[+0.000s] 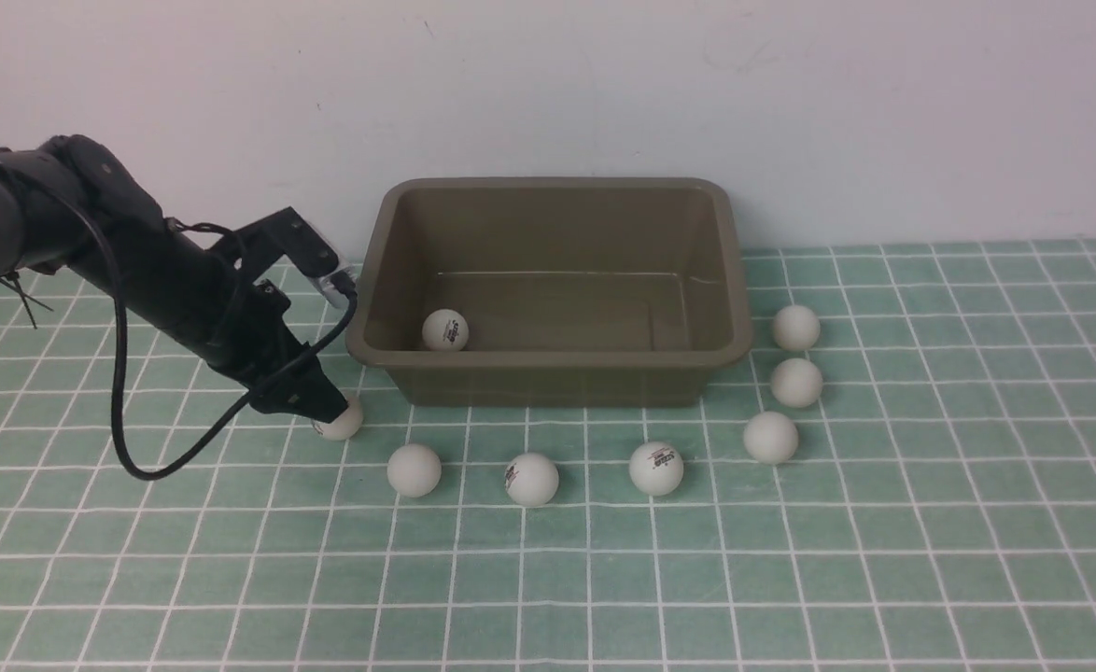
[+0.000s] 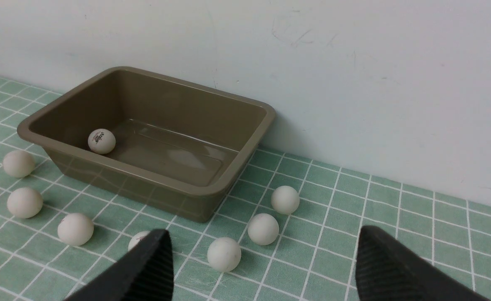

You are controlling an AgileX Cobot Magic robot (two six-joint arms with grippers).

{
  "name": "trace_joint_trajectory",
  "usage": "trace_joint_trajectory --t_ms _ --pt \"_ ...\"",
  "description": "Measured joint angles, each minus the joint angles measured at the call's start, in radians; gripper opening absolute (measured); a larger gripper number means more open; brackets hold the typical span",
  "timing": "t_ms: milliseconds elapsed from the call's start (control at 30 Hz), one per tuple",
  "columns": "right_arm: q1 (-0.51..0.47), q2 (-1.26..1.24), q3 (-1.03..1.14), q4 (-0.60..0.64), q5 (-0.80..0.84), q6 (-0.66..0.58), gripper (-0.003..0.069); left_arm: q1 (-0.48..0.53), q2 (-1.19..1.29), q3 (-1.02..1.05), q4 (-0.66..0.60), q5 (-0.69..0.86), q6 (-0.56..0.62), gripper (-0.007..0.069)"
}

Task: Put the table tennis balls in the box on the green coffee tablecloth.
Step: 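Reach for and grasp a ping pong ball on the table beside the basket, then drop the ball into the bin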

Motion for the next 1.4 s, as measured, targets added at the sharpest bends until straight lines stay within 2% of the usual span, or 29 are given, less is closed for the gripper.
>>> trace_joint_trajectory --t_ms 100,433,567,833,933,1033,1200,1400 --pt "0.000 0.000 0.000 0.000 0.000 0.000 0.0531 0.000 0.013 0.000 -0.057 -0.009 0.053 0.0468" --pt "0.000 0.000 0.000 0.000 0.000 0.000 0.0531 0.000 0.070 -0.003 -0.068 -0.022 0.061 0.0459" --pt "0.000 0.000 0.000 0.000 0.000 0.000 0.0531 -0.001 0.070 -0.005 -0.056 -0.018 0.011 0.0349" --pt "0.000 0.000 0.000 0.000 -0.001 0.000 0.0531 0.003 0.011 -0.023 0.072 0.049 -0.132 0.0346" --pt "0.000 0.000 0.000 0.000 -0.001 0.000 0.0531 0.008 -0.067 -0.088 0.068 0.107 -0.173 0.0346" --pt "0.000 0.000 0.000 0.000 -0.001 0.000 0.0531 0.004 -0.100 -0.152 -0.066 0.114 -0.122 0.0346" --pt "0.000 0.000 0.000 0.000 -0.002 0.000 0.0531 -0.061 -0.068 -0.201 -0.334 0.095 0.095 0.0346" --pt "0.000 0.000 0.000 0.000 -0.004 0.000 0.0531 -0.137 0.008 -0.206 -0.312 0.018 0.136 0.0347"
